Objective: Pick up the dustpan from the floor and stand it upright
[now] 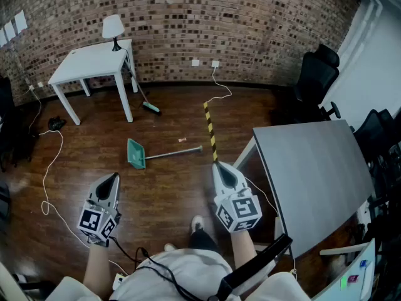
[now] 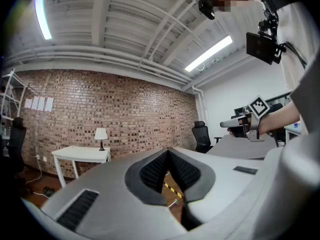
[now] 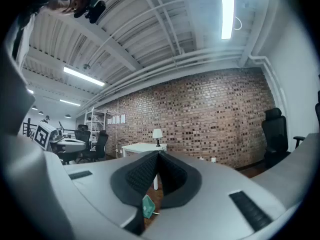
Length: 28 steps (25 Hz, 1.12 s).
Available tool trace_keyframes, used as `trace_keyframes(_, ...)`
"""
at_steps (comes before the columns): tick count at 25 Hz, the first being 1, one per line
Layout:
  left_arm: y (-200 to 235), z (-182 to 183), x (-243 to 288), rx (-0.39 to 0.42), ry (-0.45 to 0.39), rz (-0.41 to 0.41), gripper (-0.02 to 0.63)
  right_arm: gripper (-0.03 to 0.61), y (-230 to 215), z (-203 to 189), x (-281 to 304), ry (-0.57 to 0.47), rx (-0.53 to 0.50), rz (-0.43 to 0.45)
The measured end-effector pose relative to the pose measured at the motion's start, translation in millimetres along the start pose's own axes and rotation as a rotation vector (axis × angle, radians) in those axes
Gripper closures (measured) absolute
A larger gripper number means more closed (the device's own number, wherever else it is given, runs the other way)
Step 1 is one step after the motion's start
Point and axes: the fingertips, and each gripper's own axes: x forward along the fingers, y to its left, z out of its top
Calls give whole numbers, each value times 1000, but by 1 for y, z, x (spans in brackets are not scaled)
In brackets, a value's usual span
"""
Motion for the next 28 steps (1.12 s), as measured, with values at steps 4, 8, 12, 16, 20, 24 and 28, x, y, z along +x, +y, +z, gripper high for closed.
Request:
trace_keyframes(4, -2, -8, 14, 6, 8, -1, 617, 581, -10, -12, 13, 7, 11, 12)
trace_keyframes(8, 6, -18, 39, 7, 32, 9, 617, 581, -25, -21, 42, 12, 20, 39)
trace_keyframes(12, 23, -25, 87, 12, 52, 23, 617, 581, -59, -25, 85, 11, 29, 46)
trace_keyframes(16, 41, -28, 154, 20, 74, 24, 617, 581, -112, -20, 138, 5, 36, 31)
trace_keyframes(20, 52, -25, 223, 26, 75, 48, 617, 581, -167, -17, 184, 12, 18, 31)
trace_keyframes(24, 58, -20, 286, 53, 86, 54, 617, 581, -222, -12, 226, 17, 1, 34)
trace_keyframes(28, 70, -9, 332, 54, 85, 66, 617, 581, -268, -4, 272, 25, 16, 38)
